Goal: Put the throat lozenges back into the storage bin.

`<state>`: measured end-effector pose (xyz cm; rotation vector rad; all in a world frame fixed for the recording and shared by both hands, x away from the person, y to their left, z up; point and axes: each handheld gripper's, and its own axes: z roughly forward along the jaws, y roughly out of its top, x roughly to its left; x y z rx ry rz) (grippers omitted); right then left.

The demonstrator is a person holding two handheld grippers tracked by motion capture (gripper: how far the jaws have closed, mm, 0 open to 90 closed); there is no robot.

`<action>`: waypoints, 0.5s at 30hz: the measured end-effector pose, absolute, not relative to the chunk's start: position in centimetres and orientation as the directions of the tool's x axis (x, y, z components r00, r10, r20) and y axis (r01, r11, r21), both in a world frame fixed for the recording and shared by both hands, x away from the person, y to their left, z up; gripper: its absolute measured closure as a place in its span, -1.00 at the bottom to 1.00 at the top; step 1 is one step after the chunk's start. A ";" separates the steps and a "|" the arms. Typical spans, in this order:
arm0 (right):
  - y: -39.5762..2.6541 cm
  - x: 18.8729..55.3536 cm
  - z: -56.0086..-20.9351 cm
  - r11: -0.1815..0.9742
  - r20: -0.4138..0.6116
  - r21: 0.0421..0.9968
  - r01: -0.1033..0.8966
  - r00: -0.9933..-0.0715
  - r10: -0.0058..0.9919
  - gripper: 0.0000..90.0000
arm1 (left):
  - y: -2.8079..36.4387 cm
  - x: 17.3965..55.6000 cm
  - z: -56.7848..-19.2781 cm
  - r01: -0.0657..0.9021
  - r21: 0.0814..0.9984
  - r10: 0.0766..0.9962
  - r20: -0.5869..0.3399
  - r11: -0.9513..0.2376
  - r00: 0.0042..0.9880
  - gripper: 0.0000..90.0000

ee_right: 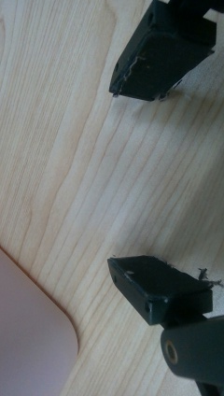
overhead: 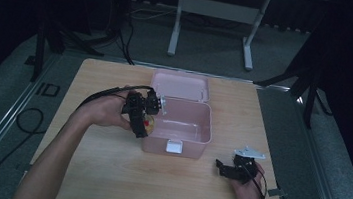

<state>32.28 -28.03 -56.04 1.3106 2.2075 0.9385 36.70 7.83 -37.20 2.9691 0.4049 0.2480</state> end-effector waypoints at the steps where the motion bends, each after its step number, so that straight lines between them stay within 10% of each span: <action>1: -28.0 32.3 -56.0 0.333 -0.005 0.722 0.606 -0.477 0.879 -0.69 | 7.8 36.8 -37.2 0.254 0.151 0.276 0.148 -0.955 0.950 -0.53; 15: -28.0 32.3 -56.0 0.333 -0.005 0.723 0.606 -0.477 0.879 -0.69 | 6.6 37.6 -37.4 0.255 0.156 0.278 0.156 -0.954 0.948 -0.53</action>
